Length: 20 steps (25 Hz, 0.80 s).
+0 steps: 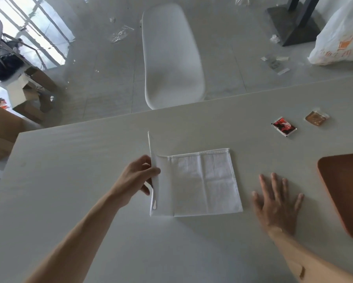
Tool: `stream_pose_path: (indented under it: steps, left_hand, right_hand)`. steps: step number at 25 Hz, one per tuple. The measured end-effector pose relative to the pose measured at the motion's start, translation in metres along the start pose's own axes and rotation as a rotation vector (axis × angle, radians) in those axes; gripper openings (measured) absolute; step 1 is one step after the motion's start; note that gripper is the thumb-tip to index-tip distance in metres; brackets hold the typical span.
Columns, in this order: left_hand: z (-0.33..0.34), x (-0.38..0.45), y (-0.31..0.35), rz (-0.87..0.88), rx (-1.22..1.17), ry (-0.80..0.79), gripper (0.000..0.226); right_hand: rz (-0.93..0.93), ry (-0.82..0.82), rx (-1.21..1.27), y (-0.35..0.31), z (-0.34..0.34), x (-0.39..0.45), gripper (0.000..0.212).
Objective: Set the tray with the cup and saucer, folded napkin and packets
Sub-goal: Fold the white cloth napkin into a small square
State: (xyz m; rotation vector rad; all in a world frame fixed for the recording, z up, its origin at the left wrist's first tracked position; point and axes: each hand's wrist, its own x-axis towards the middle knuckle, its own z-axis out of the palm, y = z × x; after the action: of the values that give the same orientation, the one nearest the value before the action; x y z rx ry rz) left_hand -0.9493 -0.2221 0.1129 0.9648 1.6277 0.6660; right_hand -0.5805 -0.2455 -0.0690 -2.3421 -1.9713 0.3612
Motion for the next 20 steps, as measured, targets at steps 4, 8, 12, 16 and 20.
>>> stream_pose_path:
  steps: [4,8,12,16,20]
  left_hand:
    - [0.045,0.015,0.020,0.017,0.006,-0.099,0.019]
    - [0.087,0.034,0.018,-0.036,0.008,-0.146,0.020]
    - [0.128,0.056,0.008,-0.079,0.052,-0.166,0.017]
    - [0.167,0.074,-0.009,-0.130,0.147,-0.181,0.020]
    - [0.198,0.085,-0.022,-0.139,0.246,-0.181,0.019]
  right_hand:
    - [-0.022,0.027,-0.013,0.003,0.004,0.001,0.063]
    - [-0.032,0.058,-0.020,0.006,0.008,0.003,0.062]
    - [-0.042,0.091,-0.033,0.007,0.012,0.004,0.063]
    - [-0.038,0.102,-0.051,0.007,0.015,0.004,0.062]
    - [-0.042,0.111,-0.050,0.009,0.017,0.004,0.061]
